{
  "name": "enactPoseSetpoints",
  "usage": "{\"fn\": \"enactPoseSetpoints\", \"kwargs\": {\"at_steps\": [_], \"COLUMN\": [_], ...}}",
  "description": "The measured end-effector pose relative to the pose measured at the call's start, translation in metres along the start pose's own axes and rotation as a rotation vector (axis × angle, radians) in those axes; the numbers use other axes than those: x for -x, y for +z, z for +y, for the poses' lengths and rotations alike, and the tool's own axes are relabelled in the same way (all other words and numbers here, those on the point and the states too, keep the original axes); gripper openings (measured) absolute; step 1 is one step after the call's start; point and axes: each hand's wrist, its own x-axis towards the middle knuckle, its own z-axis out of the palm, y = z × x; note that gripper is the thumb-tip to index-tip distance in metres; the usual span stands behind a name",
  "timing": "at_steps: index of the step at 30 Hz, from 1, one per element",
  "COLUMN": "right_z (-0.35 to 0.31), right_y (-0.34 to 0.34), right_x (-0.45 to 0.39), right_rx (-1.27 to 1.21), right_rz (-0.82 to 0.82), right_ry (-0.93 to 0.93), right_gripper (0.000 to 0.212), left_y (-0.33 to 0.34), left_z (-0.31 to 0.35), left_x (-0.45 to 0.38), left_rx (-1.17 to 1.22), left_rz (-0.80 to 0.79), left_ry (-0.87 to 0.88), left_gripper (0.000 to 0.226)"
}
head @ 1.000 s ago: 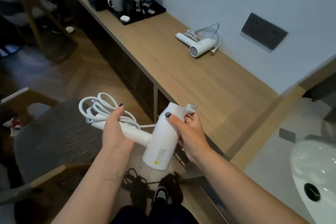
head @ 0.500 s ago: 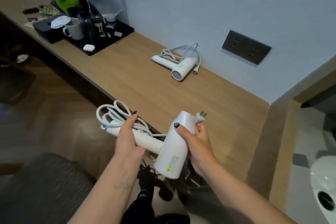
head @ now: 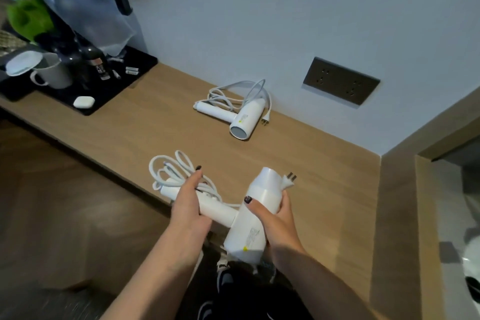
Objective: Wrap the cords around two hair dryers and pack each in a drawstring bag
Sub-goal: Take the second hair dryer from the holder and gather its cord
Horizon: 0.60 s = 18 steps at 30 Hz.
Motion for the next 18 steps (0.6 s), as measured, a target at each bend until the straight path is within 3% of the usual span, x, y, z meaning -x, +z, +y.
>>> {"fn": "enactPoseSetpoints", "kwargs": {"at_steps": [3,6,9,14,18], "right_z": [-0.004,-0.015,-0.025,-0.035,-0.038], "right_y": [0.002,0.010,0.015,0.023,0.033], "right_x": [-0.026,-0.052,-0.082,-0.126,-0.152], "right_rx": [-0.043,0.026,0.082,0.103,0.151], "right_rz": [0.030,0.108,0.148,0.141,0.174], "right_ry": [0.044,0.037,0.062,0.097,0.109], "right_gripper": [0.075,0.083,0.089,0.064,0.056], "left_y": [0.014,0.030,0.048,0.066,0.076], "left_z": [0.007,0.022,0.034,0.043,0.050], "left_x": [-0.020,-0.042,-0.065,-0.108,-0.127], "left_rx": [-0.081,-0.069,-0.095,-0.141,-0.090], "left_rz": [-0.065,-0.036,-0.005,-0.003,-0.078], "left_ry": [-0.019,-0.132,-0.120,-0.071,-0.117], "left_gripper": [0.040,0.020,0.014,0.009,0.017]}}
